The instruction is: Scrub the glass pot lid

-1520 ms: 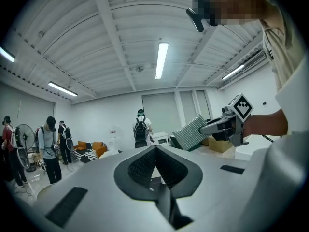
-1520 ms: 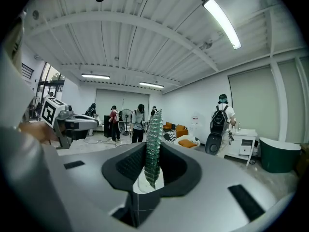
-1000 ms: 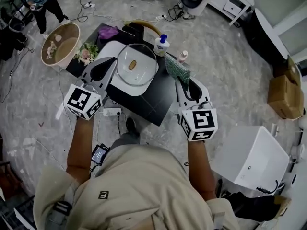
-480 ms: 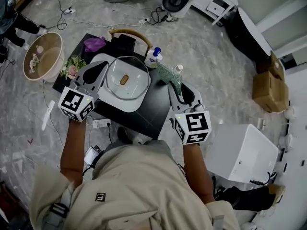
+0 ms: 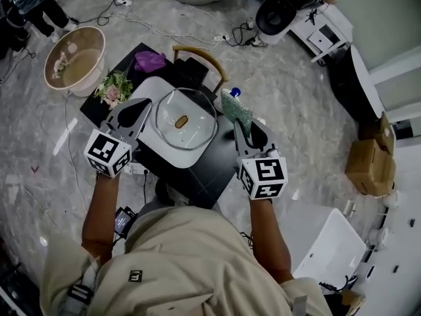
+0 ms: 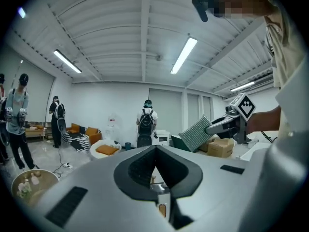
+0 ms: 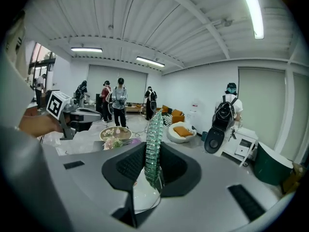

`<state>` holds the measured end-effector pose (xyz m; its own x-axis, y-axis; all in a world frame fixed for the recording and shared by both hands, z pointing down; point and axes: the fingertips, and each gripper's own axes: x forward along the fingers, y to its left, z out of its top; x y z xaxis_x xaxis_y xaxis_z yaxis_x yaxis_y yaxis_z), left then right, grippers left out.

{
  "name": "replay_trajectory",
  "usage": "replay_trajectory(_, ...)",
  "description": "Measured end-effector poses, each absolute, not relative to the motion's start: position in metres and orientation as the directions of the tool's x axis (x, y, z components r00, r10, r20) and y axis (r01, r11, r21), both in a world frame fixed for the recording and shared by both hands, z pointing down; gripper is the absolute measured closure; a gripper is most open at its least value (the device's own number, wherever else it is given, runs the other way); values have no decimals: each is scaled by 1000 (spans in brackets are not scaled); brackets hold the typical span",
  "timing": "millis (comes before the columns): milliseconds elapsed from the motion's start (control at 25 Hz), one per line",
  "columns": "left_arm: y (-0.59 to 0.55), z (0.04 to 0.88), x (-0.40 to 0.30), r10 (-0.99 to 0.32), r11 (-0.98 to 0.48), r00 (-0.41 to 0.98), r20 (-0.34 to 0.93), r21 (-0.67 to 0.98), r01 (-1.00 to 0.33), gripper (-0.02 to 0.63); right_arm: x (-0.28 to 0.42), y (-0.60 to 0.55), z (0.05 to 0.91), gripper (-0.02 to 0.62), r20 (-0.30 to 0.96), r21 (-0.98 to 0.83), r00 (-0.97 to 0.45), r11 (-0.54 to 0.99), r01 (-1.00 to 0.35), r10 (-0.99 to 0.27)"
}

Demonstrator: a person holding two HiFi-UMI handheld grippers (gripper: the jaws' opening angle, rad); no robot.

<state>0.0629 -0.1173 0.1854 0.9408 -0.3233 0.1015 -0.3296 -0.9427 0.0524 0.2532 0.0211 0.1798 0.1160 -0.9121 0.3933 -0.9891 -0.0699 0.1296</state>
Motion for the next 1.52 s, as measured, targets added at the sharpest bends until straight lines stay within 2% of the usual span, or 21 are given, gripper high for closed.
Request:
replay_trajectory(440,-139,213,50,-455,-878,875,163,79,-472,591,270,-51,250,506,524,145,-9,99,-984,-852)
replay_trajectory(1160,-154,355,4,-524,-767,797,299,240,-594,591,269,-156,439,505,732,318,52,273,-908,-680)
replay_trajectory(1360,-154,372,-11,-530,-744,788,314,274,-610,591,255,-171,466,506,740,372,69,322,-871,-669)
replay_trajectory(1520,-153,383,-24,-531,-739,787,315,283,-612,591,224,-180,483,506,754,364,27,382,-850,-657)
